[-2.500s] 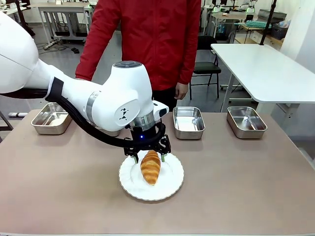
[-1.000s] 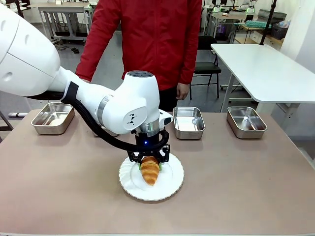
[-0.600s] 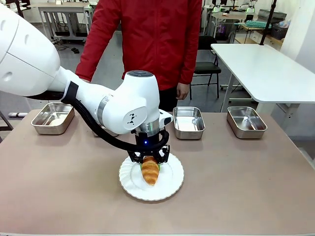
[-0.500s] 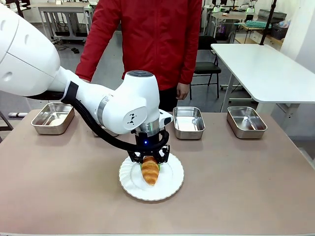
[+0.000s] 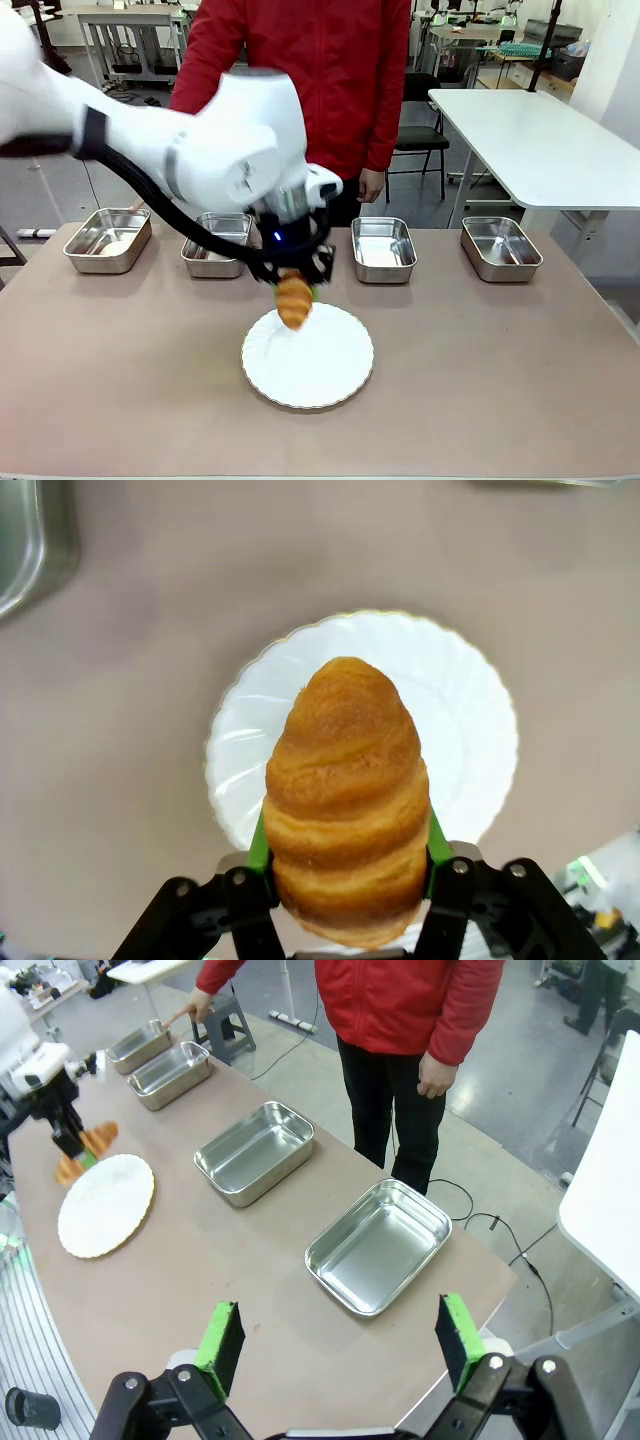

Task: Place the bread in the container.
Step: Place the Butter Roll into the Airtight Container indicated by the human.

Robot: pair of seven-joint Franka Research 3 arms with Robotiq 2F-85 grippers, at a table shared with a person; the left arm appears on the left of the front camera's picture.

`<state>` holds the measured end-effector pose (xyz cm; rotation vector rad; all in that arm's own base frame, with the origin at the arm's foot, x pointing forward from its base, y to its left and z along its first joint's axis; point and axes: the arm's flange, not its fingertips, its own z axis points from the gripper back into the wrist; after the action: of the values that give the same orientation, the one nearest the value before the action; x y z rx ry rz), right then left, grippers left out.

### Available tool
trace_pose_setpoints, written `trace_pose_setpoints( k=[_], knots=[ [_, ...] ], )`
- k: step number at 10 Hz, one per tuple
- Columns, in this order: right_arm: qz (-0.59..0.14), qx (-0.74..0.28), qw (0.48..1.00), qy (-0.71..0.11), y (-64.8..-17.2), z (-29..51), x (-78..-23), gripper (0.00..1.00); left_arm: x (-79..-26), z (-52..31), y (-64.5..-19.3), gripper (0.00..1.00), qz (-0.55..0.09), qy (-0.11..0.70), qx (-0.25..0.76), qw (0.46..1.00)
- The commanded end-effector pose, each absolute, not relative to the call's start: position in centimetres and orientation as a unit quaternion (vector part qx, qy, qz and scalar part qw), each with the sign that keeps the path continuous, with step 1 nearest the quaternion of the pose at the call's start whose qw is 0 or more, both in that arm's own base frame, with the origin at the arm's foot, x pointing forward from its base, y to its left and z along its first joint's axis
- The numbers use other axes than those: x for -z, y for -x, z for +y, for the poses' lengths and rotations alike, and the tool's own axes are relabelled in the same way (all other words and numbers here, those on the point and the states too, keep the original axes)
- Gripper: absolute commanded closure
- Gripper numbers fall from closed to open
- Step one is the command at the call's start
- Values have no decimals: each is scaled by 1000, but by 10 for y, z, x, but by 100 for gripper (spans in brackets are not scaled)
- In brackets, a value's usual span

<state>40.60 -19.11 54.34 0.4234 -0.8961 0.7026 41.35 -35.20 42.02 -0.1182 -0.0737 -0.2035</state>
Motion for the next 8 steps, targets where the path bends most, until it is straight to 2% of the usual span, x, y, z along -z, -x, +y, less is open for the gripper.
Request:
trace_pose_setpoints(
  k=[1, 2, 4, 7, 8],
  knots=[
    [-425, -331, 819, -201, -406, -191, -544, 0, -472, -284, -429, 40, -46, 50, 133, 989],
    [-425, -331, 819, -201, -406, -191, -544, 0, -493, -246, -441, 40, -65, 32, 133, 989],
    [-425, -331, 819, -201, -406, -191, -544, 0, -509, -169, -482, 40, -44, 40, 104, 993],
    [-425, -331, 819, -201, -406, -191, -544, 0, -488, -122, -512, 40, -33, 11, 136, 990],
    [-425, -331, 819, -201, -406, -191, -544, 0, -486, -125, -508, 40, -27, 35, 151, 987]
  ],
)
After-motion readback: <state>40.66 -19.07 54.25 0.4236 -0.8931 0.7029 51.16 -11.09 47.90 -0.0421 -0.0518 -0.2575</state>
